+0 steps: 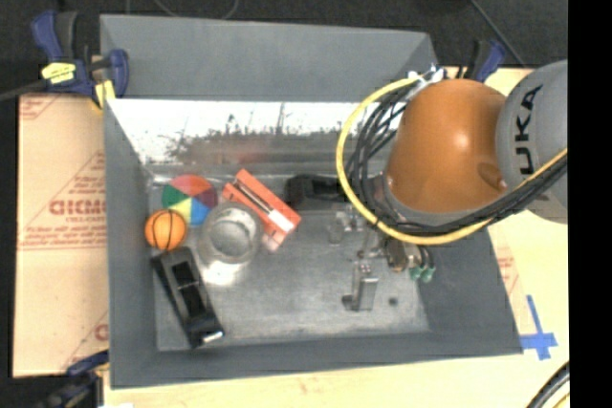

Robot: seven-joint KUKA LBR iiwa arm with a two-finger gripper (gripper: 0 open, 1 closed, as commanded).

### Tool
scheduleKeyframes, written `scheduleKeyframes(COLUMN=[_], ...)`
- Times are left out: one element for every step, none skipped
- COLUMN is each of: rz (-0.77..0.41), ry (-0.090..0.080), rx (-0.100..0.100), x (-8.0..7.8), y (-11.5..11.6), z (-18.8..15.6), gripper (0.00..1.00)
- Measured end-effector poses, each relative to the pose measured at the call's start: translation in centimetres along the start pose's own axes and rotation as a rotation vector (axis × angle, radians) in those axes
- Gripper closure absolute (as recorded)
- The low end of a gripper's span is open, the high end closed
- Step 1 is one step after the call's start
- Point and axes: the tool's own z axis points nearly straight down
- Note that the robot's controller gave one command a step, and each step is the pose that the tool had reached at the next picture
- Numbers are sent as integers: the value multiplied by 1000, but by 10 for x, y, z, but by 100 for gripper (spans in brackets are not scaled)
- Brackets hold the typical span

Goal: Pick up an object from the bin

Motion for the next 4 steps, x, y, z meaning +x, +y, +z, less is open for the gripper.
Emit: scheduleKeyframes(rz=[1, 0, -147, -159], ry=[-8, -9, -7, -17], rx=[-1, -1, 1, 0], x=[-2, -2, -1, -25], y=[0, 0, -11, 24], z=[-4, -4, -12, 35], gripper=[0, 0, 0, 0])
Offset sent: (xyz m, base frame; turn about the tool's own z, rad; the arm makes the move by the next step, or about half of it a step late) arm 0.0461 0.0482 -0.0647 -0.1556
